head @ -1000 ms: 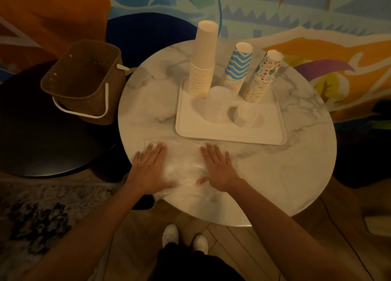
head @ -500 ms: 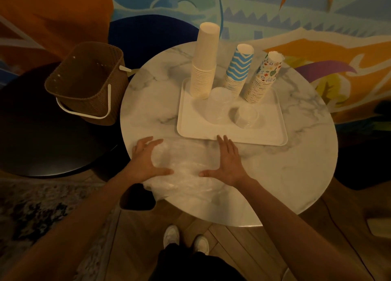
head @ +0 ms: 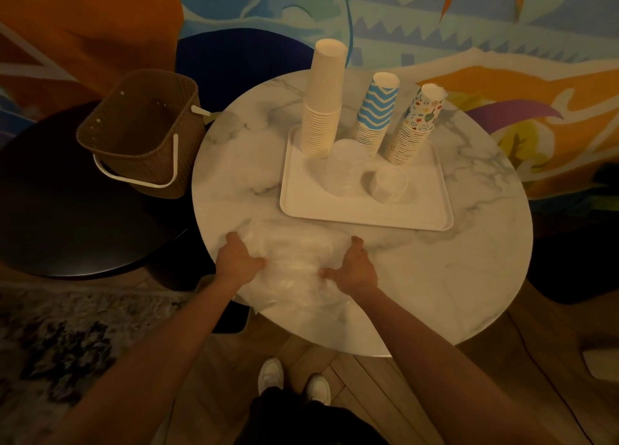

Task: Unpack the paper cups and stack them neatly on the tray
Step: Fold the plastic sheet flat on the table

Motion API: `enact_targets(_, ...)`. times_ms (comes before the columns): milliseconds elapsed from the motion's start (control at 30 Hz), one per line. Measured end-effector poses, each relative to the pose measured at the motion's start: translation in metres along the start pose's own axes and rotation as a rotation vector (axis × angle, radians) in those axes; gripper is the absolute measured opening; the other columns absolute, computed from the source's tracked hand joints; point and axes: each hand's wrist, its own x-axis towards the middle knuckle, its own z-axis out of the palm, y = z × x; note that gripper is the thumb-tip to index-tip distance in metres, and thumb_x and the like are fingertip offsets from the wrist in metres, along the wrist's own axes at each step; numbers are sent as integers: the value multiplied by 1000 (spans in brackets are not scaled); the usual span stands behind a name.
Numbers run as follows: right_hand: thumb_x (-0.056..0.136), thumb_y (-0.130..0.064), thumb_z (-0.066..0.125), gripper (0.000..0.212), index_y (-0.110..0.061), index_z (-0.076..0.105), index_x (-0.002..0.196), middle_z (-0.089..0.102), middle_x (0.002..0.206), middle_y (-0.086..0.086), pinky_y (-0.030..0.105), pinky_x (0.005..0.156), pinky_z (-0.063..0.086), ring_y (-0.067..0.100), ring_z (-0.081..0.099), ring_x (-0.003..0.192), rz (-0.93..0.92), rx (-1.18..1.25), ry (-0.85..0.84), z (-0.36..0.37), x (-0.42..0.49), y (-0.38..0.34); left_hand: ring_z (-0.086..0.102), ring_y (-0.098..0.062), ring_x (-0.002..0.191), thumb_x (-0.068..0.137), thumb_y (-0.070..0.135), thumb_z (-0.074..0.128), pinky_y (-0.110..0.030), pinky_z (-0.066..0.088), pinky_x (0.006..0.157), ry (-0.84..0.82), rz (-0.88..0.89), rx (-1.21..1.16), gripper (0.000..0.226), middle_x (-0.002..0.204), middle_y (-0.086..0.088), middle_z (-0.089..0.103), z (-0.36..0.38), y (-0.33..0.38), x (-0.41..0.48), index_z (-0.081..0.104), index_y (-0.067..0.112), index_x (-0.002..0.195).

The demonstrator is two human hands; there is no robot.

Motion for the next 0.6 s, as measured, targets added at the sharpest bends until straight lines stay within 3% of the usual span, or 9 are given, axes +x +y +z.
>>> enact_targets(167,81,-29,71,67,-8,36,133,58,122,15,31,80,42,32,56,112,-10,90,9,-2,-3,2,49,-30,121,85,27,68,-30,40,93,-71,17,-55,61,134,-14,52,-1,0,-4,43,6,136)
enact_targets(267,83,-30,68,56,-7,45,128,59,122,12,31,86,42,30,56,112,-76,116,50,-5,-7,-1,53,-32,115,89,27,64,-29,41,84,-16,-25,-173,50,125,-16,56,-4,2,-14,50,1,130)
enact_targets(367,83,-22,67,40,-6,52,117,63,113,10,27,81,41,28,59,105,-163,198,66,-8,-15,-10,55,-32,112,88,27,65,-28,39,78,94,16,-245,44,112,-13,59,-11,-2,-24,56,-1,121)
enact_targets(500,82,-21,65,39,-8,55,117,62,115,10,37,89,46,28,58,106,-266,247,38,-8,-27,-23,48,-30,122,91,25,61,-30,37,90,169,22,-355,47,126,-11,55,-25,-9,-38,49,5,132)
enact_targets(600,85,-20,63,39,-9,54,120,61,118,10,32,86,45,27,57,107,-342,256,11,0,-37,-33,45,-31,126,92,27,58,-34,36,99,188,53,-424,51,137,-13,49,-34,-31,-46,44,10,137)
